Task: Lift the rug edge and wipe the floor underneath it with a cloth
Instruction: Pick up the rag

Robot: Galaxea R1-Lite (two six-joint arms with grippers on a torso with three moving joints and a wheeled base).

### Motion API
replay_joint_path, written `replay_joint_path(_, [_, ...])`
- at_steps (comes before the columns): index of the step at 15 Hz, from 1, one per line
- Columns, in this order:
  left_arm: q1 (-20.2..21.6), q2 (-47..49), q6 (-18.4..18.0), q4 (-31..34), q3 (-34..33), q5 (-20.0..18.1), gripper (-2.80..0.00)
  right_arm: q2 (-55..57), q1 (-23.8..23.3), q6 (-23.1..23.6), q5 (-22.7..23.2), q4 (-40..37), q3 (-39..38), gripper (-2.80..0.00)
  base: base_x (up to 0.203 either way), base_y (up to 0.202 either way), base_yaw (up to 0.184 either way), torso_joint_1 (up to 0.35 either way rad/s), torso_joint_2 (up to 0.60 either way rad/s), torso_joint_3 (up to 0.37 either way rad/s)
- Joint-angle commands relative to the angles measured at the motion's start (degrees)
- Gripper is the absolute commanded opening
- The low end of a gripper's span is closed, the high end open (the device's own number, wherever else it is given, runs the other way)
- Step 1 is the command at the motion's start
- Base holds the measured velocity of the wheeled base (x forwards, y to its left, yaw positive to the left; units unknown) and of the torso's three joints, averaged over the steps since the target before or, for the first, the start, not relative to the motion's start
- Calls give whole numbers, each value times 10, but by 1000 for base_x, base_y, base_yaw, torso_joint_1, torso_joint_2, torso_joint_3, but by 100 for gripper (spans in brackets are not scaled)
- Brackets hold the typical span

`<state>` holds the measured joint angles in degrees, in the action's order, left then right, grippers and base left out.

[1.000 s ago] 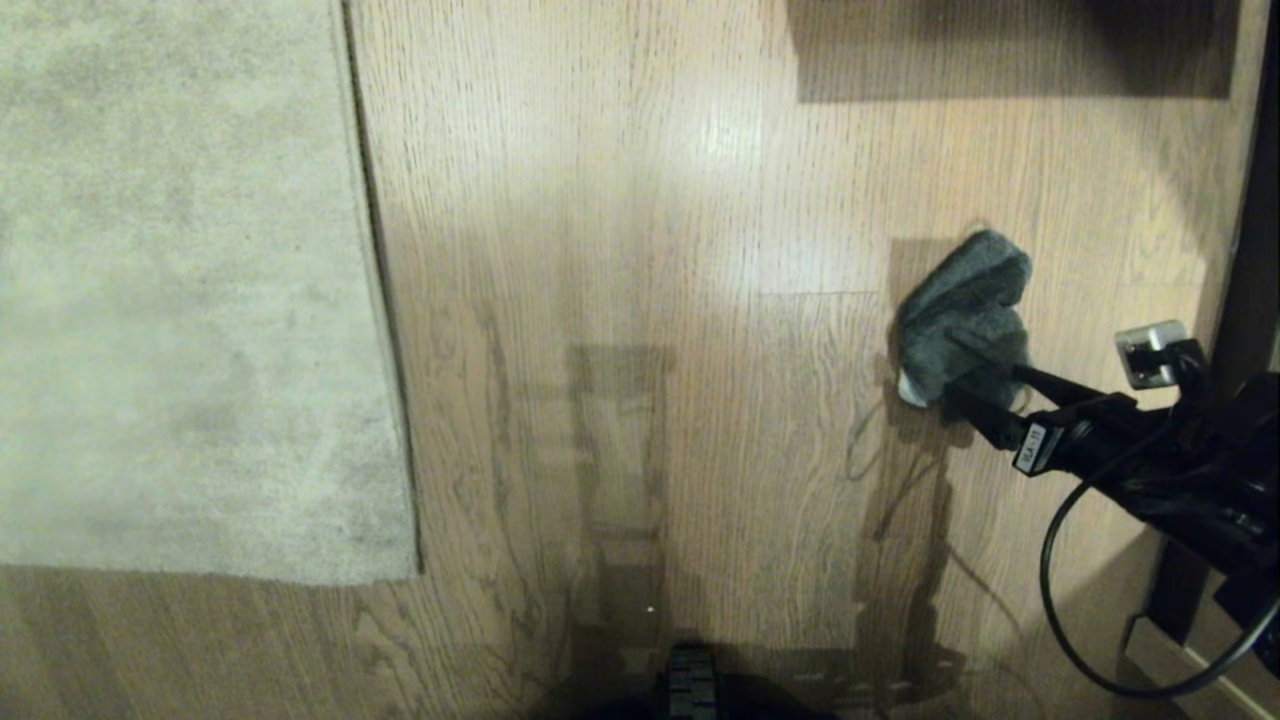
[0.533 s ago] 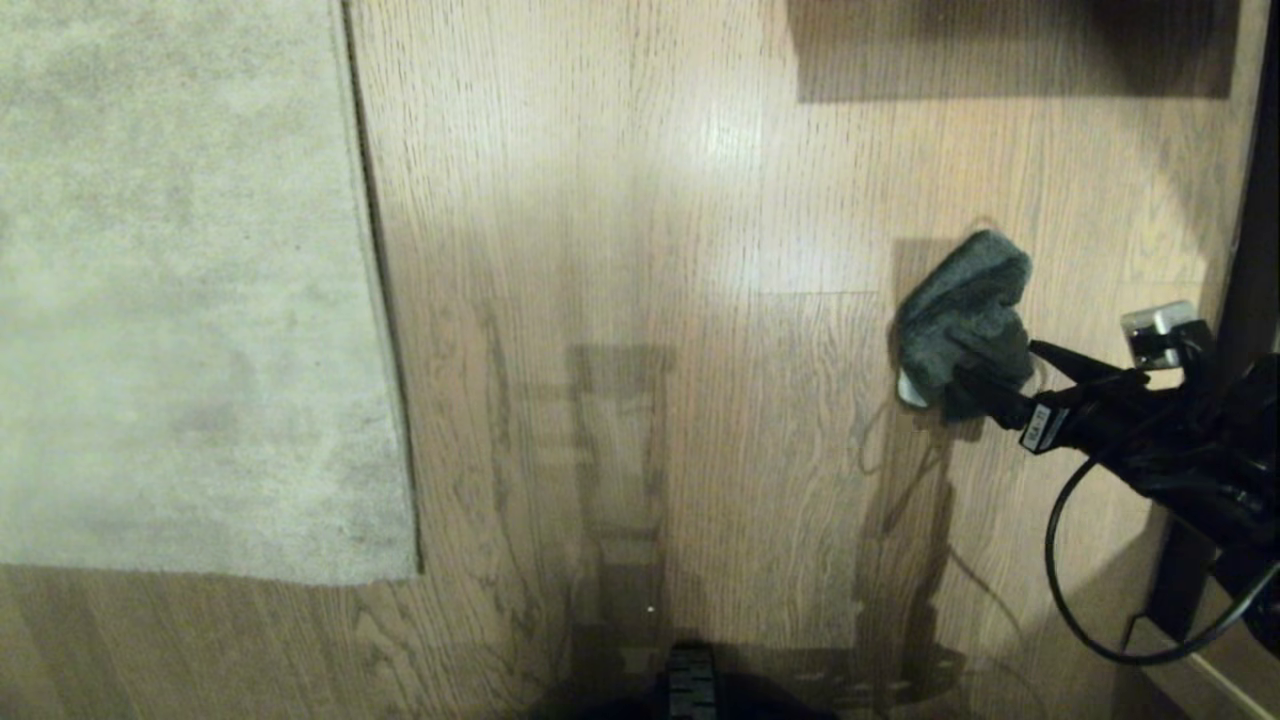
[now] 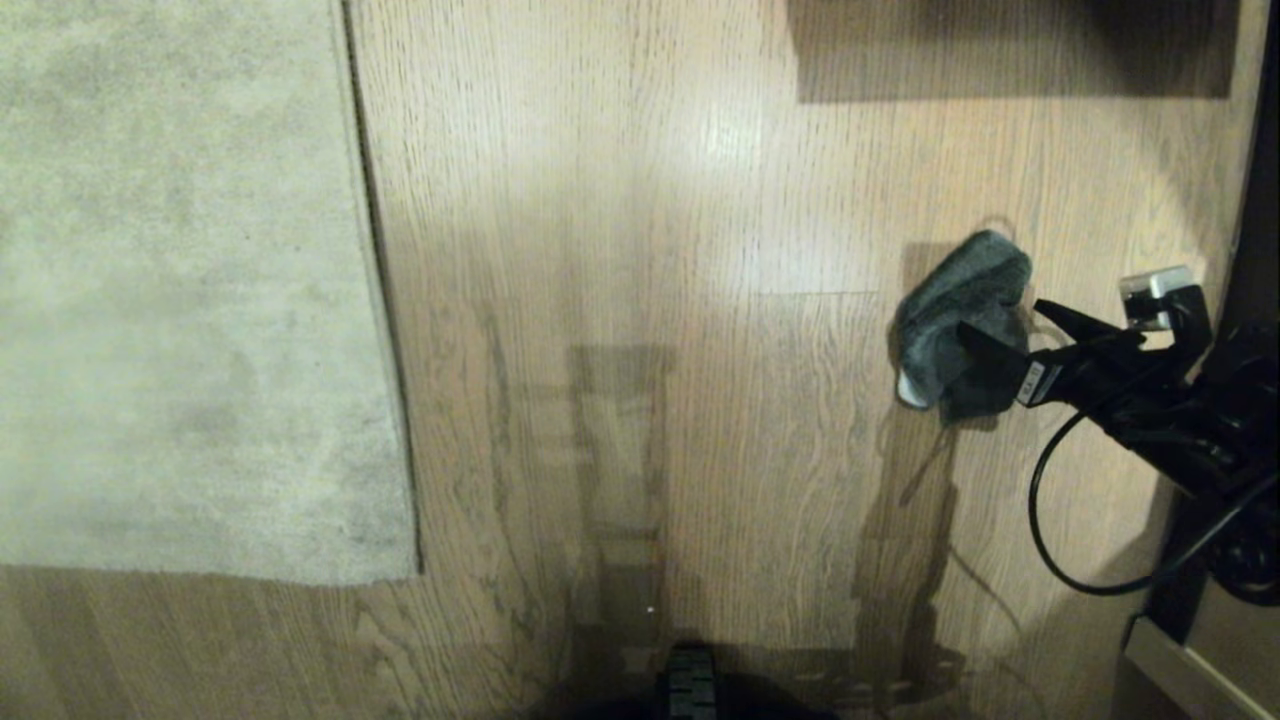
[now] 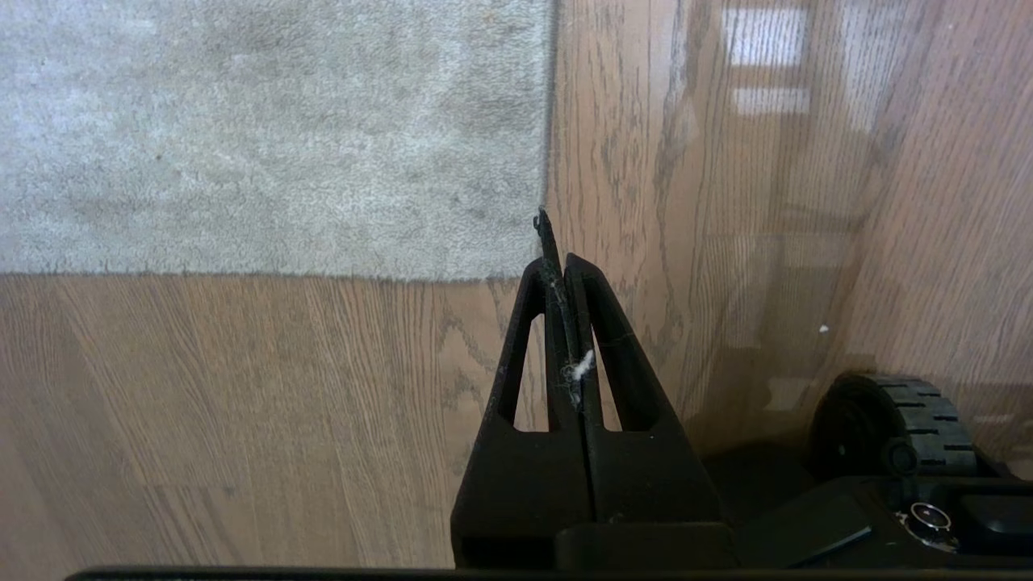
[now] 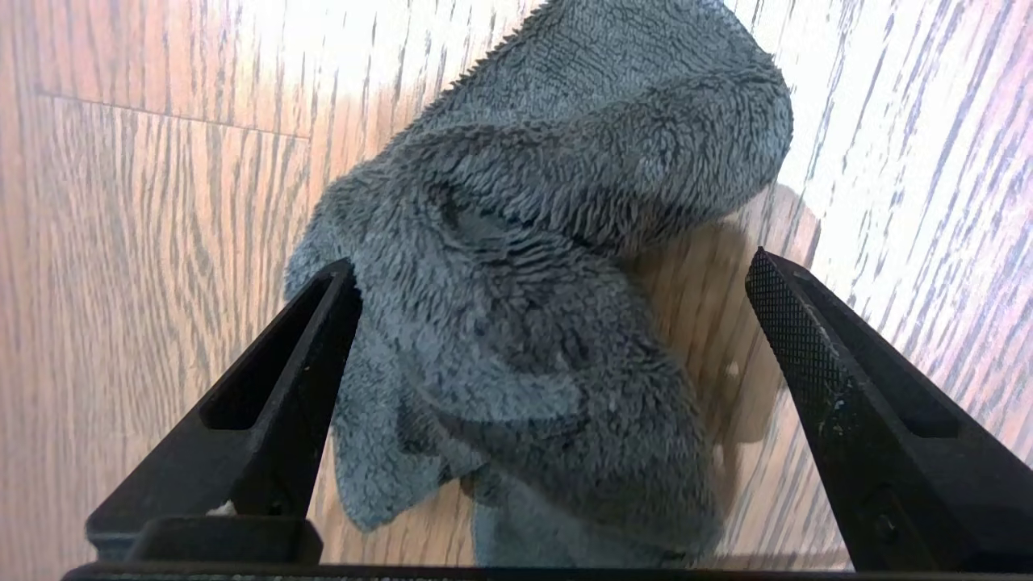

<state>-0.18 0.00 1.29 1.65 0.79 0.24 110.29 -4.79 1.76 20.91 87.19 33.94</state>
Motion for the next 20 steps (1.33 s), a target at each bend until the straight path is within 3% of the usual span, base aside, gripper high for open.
replay_joint_path(1, [0, 0, 0, 0, 0, 0, -280, 14, -1, 1, 1, 21, 9, 0, 0, 0, 0, 0, 0, 0])
replay_joint_path(11, [0, 0, 0, 0, 0, 0, -280, 103, -14, 2, 2, 25, 104, 0, 0, 0, 0, 0, 0, 0])
replay_joint_path(12, [0, 0, 0, 0, 0, 0, -280, 104, -14, 1, 3, 25, 104, -280, 0, 0, 0, 0, 0, 0])
replay_joint_path(20, [0, 0, 0, 0, 0, 0, -280, 80, -14, 1, 2, 23, 85, -280, 0, 0, 0, 0, 0, 0])
